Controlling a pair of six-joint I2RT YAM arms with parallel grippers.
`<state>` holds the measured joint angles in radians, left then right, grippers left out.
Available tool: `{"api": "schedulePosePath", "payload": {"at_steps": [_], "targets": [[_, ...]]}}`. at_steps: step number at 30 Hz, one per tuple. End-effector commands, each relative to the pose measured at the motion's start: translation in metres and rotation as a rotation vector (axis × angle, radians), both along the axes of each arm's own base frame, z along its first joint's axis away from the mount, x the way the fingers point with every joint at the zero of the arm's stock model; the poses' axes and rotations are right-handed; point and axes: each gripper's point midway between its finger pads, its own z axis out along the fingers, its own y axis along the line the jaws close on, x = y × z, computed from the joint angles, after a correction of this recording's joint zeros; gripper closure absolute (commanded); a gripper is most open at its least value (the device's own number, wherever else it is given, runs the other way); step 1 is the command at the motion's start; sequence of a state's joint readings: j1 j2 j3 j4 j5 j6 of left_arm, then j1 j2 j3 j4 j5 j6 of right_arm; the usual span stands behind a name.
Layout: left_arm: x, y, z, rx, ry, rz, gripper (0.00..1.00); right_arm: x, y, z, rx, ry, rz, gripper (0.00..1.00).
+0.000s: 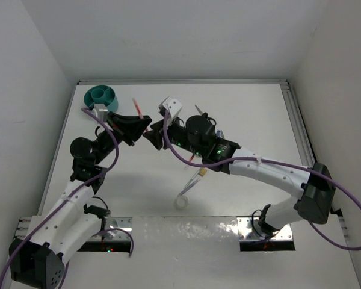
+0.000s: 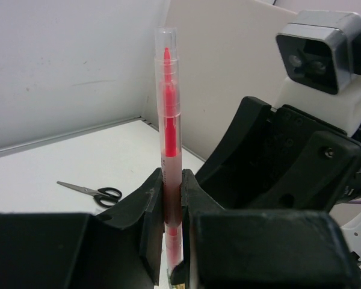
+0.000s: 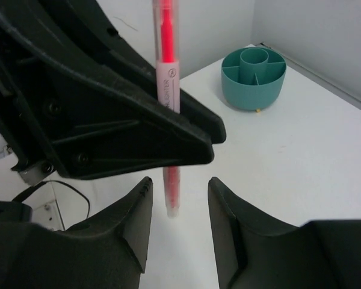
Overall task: Sort the stationery into containers
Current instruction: Place the pen in the storage box.
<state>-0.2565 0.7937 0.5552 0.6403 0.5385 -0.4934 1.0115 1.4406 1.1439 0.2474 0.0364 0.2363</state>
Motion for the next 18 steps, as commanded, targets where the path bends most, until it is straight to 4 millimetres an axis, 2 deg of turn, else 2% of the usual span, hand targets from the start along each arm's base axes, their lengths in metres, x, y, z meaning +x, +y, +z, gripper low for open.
{"api": "schedulePosePath", "payload": {"at_steps": [1, 4, 7, 10, 11, 14, 17, 18], "targets": [[-0.0082, -0.0012, 0.0102, -0.026, -0.031, -0.02, 1.0, 0.0087, 0.0106, 0.0275, 0.094, -0.018, 0.004, 0.6], [-0.0086, -0.0004, 0.0104, -0.025, -0.034, -0.016, 1.0, 0.0108, 0.0116, 0.0277, 0.096, -0.012, 0.004, 0.63], [-0.0086, -0.0007, 0.0092, -0.028, -0.028, -0.018, 1.0, 0.0142, 0.0107, 0.0293, 0.109, -0.006, -0.001, 0.73], [-0.0077, -0.0011, 0.0053, -0.022, -0.018, -0.018, 1.0, 0.0173, 0.0105, 0.0291, 0.107, 0.001, -0.012, 0.89], [-0.0068, -0.0007, 0.0048, -0.017, -0.019, -0.015, 1.0, 0.0175, 0.0102, 0.0288, 0.107, 0.006, -0.015, 0.97], [-0.0054, -0.001, 0.0025, -0.014, -0.011, -0.012, 1.0, 0.0167, 0.0078, 0.0278, 0.107, 0.01, -0.017, 1.0], [-0.0033, 0.0, 0.0043, -0.011, -0.009, -0.003, 0.72, 0.0154, 0.0056, 0.0218, 0.096, 0.012, -0.017, 1.0], [-0.0014, 0.0024, 0.0043, -0.008, -0.007, 0.009, 0.6, 0.0144, 0.0031, 0.0231, 0.098, 0.01, -0.02, 1.0]]}}
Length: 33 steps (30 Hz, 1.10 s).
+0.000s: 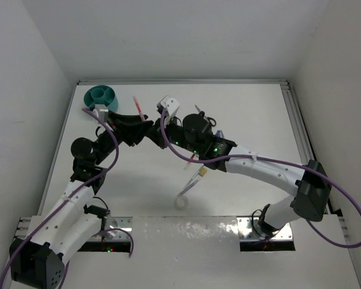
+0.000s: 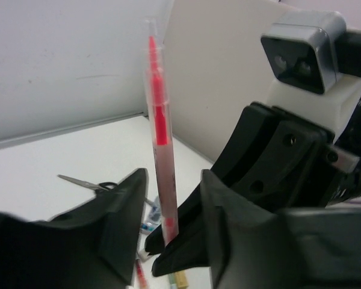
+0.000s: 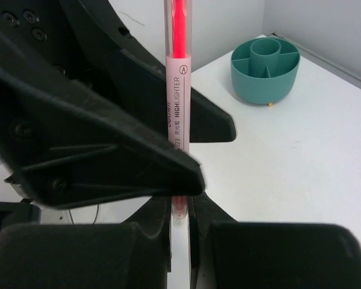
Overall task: Sort the stationery into containers
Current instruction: Place the pen in the storage box.
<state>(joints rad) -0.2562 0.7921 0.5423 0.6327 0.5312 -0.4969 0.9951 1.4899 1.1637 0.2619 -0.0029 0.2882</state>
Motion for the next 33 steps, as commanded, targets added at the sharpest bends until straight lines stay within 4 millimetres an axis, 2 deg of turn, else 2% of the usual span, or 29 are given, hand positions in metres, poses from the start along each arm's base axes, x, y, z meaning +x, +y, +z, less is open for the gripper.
{"api": "schedulePosePath", "payload": {"at_steps": [1, 5, 9, 15, 20, 30, 33], "targets": [[-0.002, 0.003, 0.013, 0.0, -0.037, 0.012, 0.56, 0.009, -0.009, 0.027, 0.073, -0.039, -0.047, 1.0], [-0.001, 0.007, 0.021, 0.039, -0.065, 0.022, 0.53, 0.007, -0.016, 0.023, 0.068, -0.036, -0.06, 1.0], [-0.01, -0.001, 0.029, 0.045, -0.093, -0.04, 0.57, 0.007, -0.021, 0.018, 0.05, -0.036, -0.068, 1.0], [-0.006, -0.004, 0.03, 0.025, -0.07, -0.045, 0.61, 0.002, -0.028, 0.012, 0.045, -0.03, -0.075, 1.0], [0.003, -0.002, 0.03, -0.01, -0.038, -0.012, 0.67, -0.002, -0.028, 0.011, 0.036, -0.035, -0.069, 1.0], [0.002, -0.004, 0.039, -0.056, -0.054, -0.027, 0.67, -0.004, -0.025, 0.004, 0.022, -0.031, -0.068, 1.0], [0.003, -0.003, 0.038, -0.056, -0.053, -0.017, 0.77, -0.005, -0.024, 0.005, 0.028, -0.033, -0.066, 1.0]]}}
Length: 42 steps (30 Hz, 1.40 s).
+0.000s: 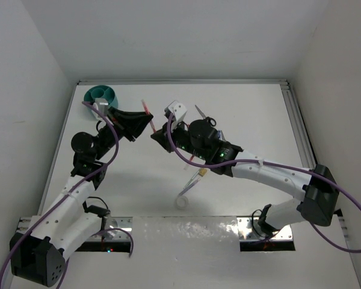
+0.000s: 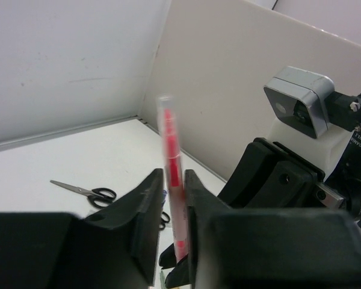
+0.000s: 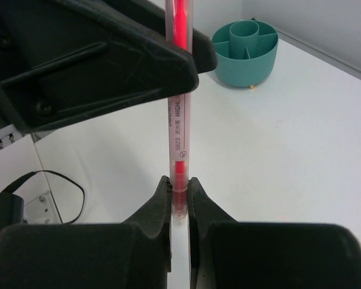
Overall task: Sort the stationery into containers
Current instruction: Place the pen in the storage box.
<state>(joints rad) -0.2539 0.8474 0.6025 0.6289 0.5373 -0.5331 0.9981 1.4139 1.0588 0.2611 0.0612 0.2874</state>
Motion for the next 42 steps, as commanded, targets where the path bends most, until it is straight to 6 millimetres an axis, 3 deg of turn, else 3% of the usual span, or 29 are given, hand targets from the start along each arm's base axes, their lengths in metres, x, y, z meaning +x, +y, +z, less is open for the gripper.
{"api": "schedulePosePath", "payload": {"at_steps": [1, 4, 10, 15, 18, 22, 26, 32, 34, 35, 36, 37, 40, 42], "targets": [[-0.005, 0.0, 0.026, -0.034, -0.076, 0.001, 0.84, -0.001, 0.0, 0.021, 0.054, -0.044, -0.005, 1.0], [-0.006, 0.0, 0.026, -0.034, -0.074, -0.006, 0.92, 0.0, 0.001, 0.021, 0.053, -0.043, -0.005, 1.0], [-0.009, -0.004, 0.023, -0.032, -0.063, -0.029, 0.93, -0.001, 0.004, 0.02, 0.053, -0.04, 0.002, 1.0], [-0.009, -0.004, 0.02, -0.033, -0.044, -0.033, 0.76, 0.0, 0.005, 0.021, 0.049, -0.043, 0.004, 1.0], [-0.008, -0.004, 0.019, -0.034, -0.038, -0.033, 0.72, 0.0, 0.006, 0.023, 0.052, -0.047, 0.006, 1.0], [-0.008, -0.004, 0.018, -0.031, -0.037, -0.028, 0.81, 0.001, 0.006, 0.023, 0.052, -0.047, 0.004, 1.0], [-0.007, -0.003, 0.017, -0.031, -0.037, -0.018, 1.0, 0.0, 0.008, 0.019, 0.05, -0.036, 0.01, 1.0], [-0.007, -0.001, 0.016, -0.011, -0.05, -0.001, 1.0, -0.001, 0.01, 0.011, 0.042, -0.03, 0.019, 1.0], [-0.008, 0.0, 0.014, 0.009, -0.061, 0.006, 1.0, -0.001, 0.01, 0.007, 0.029, -0.021, 0.024, 0.81], [-0.007, 0.001, 0.014, 0.019, -0.068, 0.013, 1.0, 0.0, 0.01, 0.005, 0.024, -0.018, 0.021, 0.67], [-0.006, 0.002, 0.013, 0.049, -0.093, 0.031, 1.0, 0.001, 0.01, 0.002, 0.012, -0.013, 0.012, 0.44], [-0.005, 0.004, 0.013, 0.068, -0.109, 0.05, 1.0, 0.001, 0.009, -0.001, 0.003, -0.01, 0.012, 0.34], [0.012, 0.024, 0.014, 0.141, -0.164, 0.197, 1.0, 0.003, 0.005, -0.003, -0.003, -0.007, -0.014, 0.15], [0.025, 0.044, 0.018, 0.207, -0.205, 0.313, 1.0, 0.003, -0.001, -0.003, 0.003, -0.004, -0.03, 0.09]]}}
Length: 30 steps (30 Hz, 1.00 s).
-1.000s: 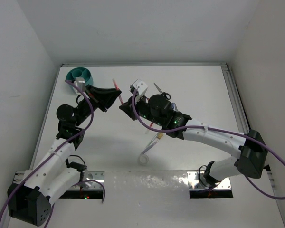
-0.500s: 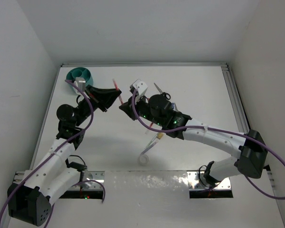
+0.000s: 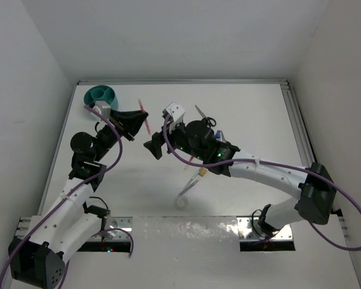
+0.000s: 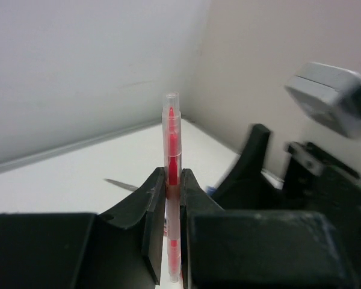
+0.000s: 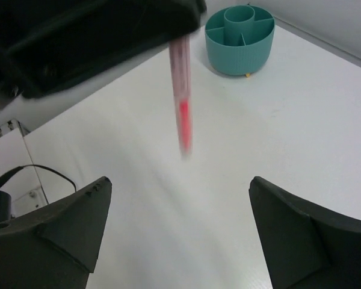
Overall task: Sort the stationery into containers
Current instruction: Place the pen in the storage box.
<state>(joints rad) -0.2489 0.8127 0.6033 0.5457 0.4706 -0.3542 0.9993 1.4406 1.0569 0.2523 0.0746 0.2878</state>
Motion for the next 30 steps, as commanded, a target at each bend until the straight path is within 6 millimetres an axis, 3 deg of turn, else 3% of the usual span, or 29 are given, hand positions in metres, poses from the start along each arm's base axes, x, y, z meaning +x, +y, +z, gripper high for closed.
{"api": "schedulePosePath", "payload": {"at_steps": [1, 3, 6, 11, 13, 14, 17, 18, 20, 22, 23, 24, 28, 29, 30], "targets": [[0.024, 0.044, 0.029, 0.11, -0.149, 0.278, 1.0, -0.001, -0.007, 0.013, 0.035, -0.024, -0.023, 0.06], [0.034, 0.066, 0.031, 0.168, -0.176, 0.4, 1.0, -0.002, -0.014, 0.006, 0.023, -0.018, -0.033, 0.04], [0.054, 0.115, 0.031, 0.283, -0.173, 0.658, 1.0, -0.004, -0.029, 0.005, 0.022, -0.016, -0.057, 0.02], [0.076, 0.142, 0.022, 0.398, -0.098, 0.733, 1.0, 0.007, -0.057, 0.018, 0.046, -0.032, -0.093, 0.01], [0.093, 0.141, 0.03, 0.415, -0.093, 0.703, 1.0, 0.011, -0.062, 0.023, 0.044, -0.028, -0.074, 0.01], [0.101, 0.147, 0.031, 0.413, -0.078, 0.709, 1.0, 0.024, -0.072, 0.032, 0.049, -0.033, -0.098, 0.01], [0.135, 0.167, 0.031, 0.413, -0.056, 0.731, 1.0, 0.046, -0.088, 0.032, 0.027, -0.007, -0.096, 0.01], [0.147, 0.171, 0.02, 0.421, -0.036, 0.718, 1.0, 0.053, -0.092, 0.029, 0.021, 0.0, -0.096, 0.01], [0.158, 0.187, 0.023, 0.424, -0.064, 0.744, 1.0, 0.073, -0.1, 0.029, 0.024, 0.006, -0.092, 0.01], [0.176, 0.195, 0.009, 0.449, -0.043, 0.731, 1.0, 0.095, -0.111, 0.034, 0.043, 0.006, -0.115, 0.01], [0.183, 0.198, 0.016, 0.465, -0.068, 0.732, 1.0, 0.1, -0.109, 0.045, 0.063, -0.009, -0.088, 0.01], [0.195, 0.202, 0.003, 0.488, -0.046, 0.715, 1.0, 0.117, -0.113, 0.039, 0.064, 0.003, -0.104, 0.01], [0.227, 0.206, -0.008, 0.525, -0.076, 0.67, 1.0, 0.15, -0.11, 0.035, 0.047, 0.015, -0.095, 0.01], [0.233, 0.207, -0.007, 0.521, -0.099, 0.67, 1.0, 0.156, -0.109, 0.044, 0.05, 0.001, -0.091, 0.01], [0.244, 0.209, -0.015, 0.525, -0.097, 0.658, 1.0, 0.165, -0.109, 0.031, 0.028, 0.021, -0.096, 0.01]]}}
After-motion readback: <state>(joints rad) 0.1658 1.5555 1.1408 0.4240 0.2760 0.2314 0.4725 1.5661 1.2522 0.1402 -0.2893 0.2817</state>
